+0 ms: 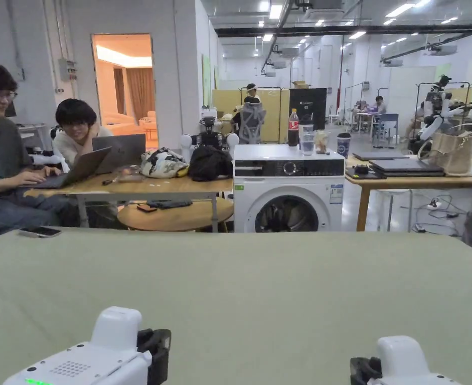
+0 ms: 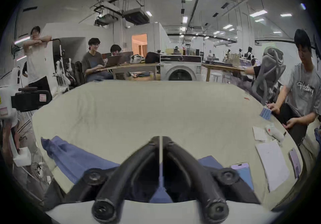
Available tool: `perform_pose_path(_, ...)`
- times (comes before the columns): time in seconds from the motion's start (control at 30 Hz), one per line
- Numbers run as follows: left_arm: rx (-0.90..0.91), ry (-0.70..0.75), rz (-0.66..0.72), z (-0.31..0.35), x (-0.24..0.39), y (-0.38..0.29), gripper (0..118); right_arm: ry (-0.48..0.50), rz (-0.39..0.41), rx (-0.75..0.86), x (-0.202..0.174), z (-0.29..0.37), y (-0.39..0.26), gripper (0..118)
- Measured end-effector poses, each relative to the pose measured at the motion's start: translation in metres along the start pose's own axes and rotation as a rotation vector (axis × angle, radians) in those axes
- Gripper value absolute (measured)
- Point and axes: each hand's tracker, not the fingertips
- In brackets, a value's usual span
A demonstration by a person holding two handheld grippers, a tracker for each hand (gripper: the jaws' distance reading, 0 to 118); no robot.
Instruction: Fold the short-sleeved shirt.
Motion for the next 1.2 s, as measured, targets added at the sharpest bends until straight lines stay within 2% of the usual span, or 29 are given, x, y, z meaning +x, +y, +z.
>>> perform_pose_path(0.1, -0.039, -0.040, 0.076, -0.001, -0.007, 0.000, 0, 0.009, -0.037, -0.025, -0.002, -0.008, -0.001, 0)
perform_pose_path(0.23, -0.055, -0.031, 0.099, 0.003, -0.031, -0.007, 2, 0.031, -0.062, -0.030, -0.002, -0.010, -0.004, 0)
perform_pose_path(0.27, -0.082, -0.050, 0.146, 0.006, -0.045, -0.010, 23, 0.037, -0.059, -0.030, 0.000, -0.009, -0.005, 0)
perform_pose_path(0.3, -0.114, -0.078, 0.204, 0.009, -0.066, -0.016, 60, 0.041, -0.054, -0.032, 0.001, -0.008, -0.007, 0)
perform_pose_path(0.33, -0.143, -0.118, 0.267, 0.012, -0.084, -0.022, 82, 0.042, -0.053, -0.034, 0.002, -0.007, -0.008, 0)
perform_pose_path(0.37, -0.178, -0.152, 0.341, 0.016, -0.103, -0.031, 88, 0.047, -0.059, -0.035, 0.005, -0.006, -0.011, 0)
perform_pose_path(0.43, -0.215, -0.131, 0.427, 0.027, -0.137, -0.054, 88, 0.068, -0.095, -0.043, 0.011, -0.005, -0.016, 0)
perform_pose_path(0.5, -0.216, -0.050, 0.523, 0.037, -0.166, -0.074, 88, 0.073, -0.116, -0.055, 0.016, -0.005, -0.021, 0)
perform_pose_path(0.6, -0.202, -0.028, 0.725, 0.046, -0.206, -0.110, 88, 0.080, -0.135, -0.079, 0.021, -0.005, -0.030, 0)
perform_pose_path(0.77, -0.206, -0.114, 1.033, 0.026, -0.231, -0.159, 88, 0.083, -0.157, -0.109, 0.024, -0.004, -0.041, 0)
perform_pose_path(0.8, -0.221, -0.141, 1.084, 0.018, -0.230, -0.168, 85, 0.084, -0.160, -0.114, 0.024, -0.003, -0.042, 0)
perform_pose_path(0.83, -0.244, -0.172, 1.143, 0.009, -0.227, -0.177, 73, 0.082, -0.162, -0.117, 0.025, -0.002, -0.044, 0)
perform_pose_path(0.87, -0.232, -0.211, 1.179, 0.003, -0.222, -0.184, 53, 0.081, -0.161, -0.122, 0.027, -0.003, -0.047, 0)
perform_pose_path(0.9, -0.232, -0.213, 1.212, 0.000, -0.215, -0.185, 27, 0.079, -0.160, -0.126, 0.028, -0.003, -0.049, 0)
perform_pose_path(0.93, -0.253, -0.186, 1.234, -0.005, -0.210, -0.188, 12, 0.078, -0.159, -0.128, 0.029, -0.003, -0.050, 0)
perform_pose_path(1.0, -0.230, -0.134, 1.210, -0.008, -0.200, -0.189, 5, 0.078, -0.164, -0.136, 0.031, -0.003, -0.053, 0)
perform_pose_path(1.1, -0.145, -0.101, 1.144, 0.008, -0.205, -0.166, 5, 0.074, -0.154, -0.145, 0.034, -0.003, -0.053, 0)
perform_pose_path(1.17, -0.076, -0.127, 1.128, 0.024, -0.213, -0.138, 5, 0.070, -0.148, -0.146, 0.035, 0.000, -0.053, 0)
perform_pose_path(1.2, -0.065, -0.089, 1.063, 0.031, -0.214, -0.119, 5, 0.069, -0.148, -0.146, 0.037, 0.000, -0.053, 0)
